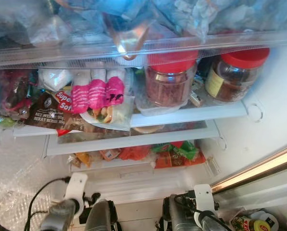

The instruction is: Restocking fridge

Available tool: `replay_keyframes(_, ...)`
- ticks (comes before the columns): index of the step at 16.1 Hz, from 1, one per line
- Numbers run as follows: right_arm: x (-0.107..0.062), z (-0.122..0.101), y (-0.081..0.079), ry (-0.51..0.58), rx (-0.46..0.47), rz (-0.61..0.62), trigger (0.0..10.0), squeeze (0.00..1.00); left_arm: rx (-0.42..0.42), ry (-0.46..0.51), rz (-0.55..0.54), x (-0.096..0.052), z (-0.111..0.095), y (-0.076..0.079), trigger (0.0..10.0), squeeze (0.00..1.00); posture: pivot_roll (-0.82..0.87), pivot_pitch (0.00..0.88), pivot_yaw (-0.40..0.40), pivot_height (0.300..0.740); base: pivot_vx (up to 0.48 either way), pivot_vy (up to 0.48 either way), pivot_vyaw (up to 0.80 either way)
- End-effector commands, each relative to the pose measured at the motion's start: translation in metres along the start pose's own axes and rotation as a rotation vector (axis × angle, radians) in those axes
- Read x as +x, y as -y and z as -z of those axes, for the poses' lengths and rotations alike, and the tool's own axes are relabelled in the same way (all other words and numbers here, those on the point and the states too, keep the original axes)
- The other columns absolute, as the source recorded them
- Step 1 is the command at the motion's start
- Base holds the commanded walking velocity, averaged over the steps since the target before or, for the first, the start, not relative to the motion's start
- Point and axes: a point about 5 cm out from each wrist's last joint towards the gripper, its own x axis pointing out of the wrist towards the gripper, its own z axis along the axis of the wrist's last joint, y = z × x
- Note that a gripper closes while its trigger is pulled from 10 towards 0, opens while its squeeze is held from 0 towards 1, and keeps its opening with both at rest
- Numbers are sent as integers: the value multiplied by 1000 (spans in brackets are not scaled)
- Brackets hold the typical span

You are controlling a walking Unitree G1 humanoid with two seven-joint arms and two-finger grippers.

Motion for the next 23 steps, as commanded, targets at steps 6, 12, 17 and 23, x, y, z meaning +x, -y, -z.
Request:
replay_keyframes(6, -7, 25, -5, -105, 6, -15, 10000, 0, -9, -55, -160, -1, 32, -4, 10000, 0, -75, 220, -1, 641, 0, 0, 0)
replay_keyframes(12, -7, 26, -5, -103, 8, -11, 10000, 0, -84, -3, -188, 1, 33, 7, 10000, 0, -79, 222, -1, 641, 0, 0, 0)
replay_keyframes(17, -8, 26, -6, -105, 9, -11, 10000, 0, -101, 7, -189, 1, 34, 6, 10000, 0, -84, 207, 2, 641, -49, 0, 0)
replay_keyframes(23, -8, 28, -6, -107, 6, -16, 10000, 0, -104, 14, -185, 1, 34, 6, 10000, 0, -85, 189, 5, 641, -292, 0, 0)
